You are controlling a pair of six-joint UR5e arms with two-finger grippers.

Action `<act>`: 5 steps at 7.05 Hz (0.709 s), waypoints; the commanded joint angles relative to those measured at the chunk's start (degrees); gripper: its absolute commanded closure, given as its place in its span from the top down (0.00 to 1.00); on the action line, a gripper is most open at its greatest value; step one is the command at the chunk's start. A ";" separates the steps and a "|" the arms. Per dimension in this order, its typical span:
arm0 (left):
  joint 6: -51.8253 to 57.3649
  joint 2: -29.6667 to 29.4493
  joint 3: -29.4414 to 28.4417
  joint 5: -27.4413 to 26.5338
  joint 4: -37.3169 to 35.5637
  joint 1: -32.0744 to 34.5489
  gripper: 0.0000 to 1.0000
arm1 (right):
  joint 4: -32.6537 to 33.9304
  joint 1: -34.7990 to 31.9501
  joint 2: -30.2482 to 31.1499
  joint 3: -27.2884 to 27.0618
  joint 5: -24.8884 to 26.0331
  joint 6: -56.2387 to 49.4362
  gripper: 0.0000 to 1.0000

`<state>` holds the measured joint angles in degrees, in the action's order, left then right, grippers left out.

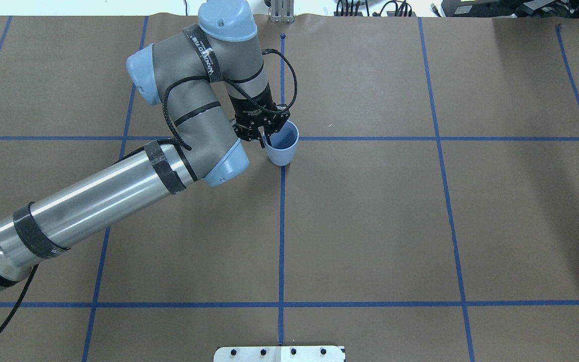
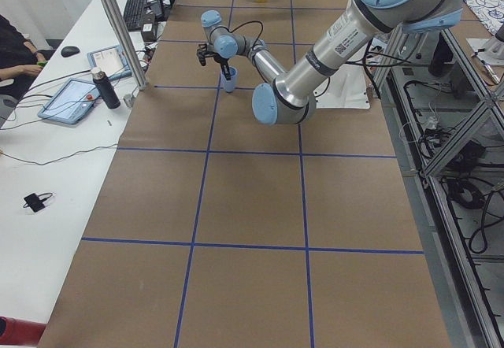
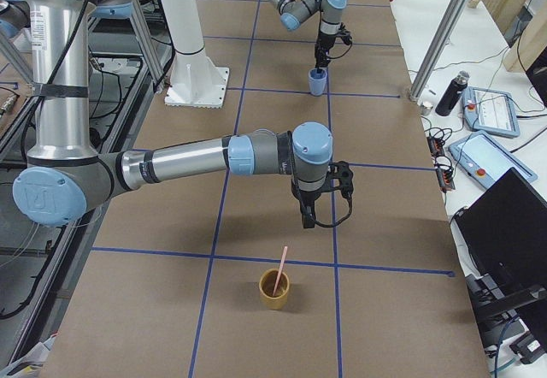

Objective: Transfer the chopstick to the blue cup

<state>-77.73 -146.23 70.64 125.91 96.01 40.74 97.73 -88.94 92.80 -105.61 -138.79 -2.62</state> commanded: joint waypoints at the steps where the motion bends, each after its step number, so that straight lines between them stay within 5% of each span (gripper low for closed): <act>1: -0.41 0.32 2.29 -0.93 0.06 0.13 0.98 | 0.00 0.00 -0.08 0.06 0.01 -0.02 1.00; 5: -0.23 5.58 14.32 -0.58 -6.10 3.64 0.98 | 3.41 -7.18 -0.43 2.16 3.69 -7.60 1.00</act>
<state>-78.02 -143.28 80.49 125.31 91.32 43.83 99.40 -93.37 92.52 -104.37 -136.66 -5.02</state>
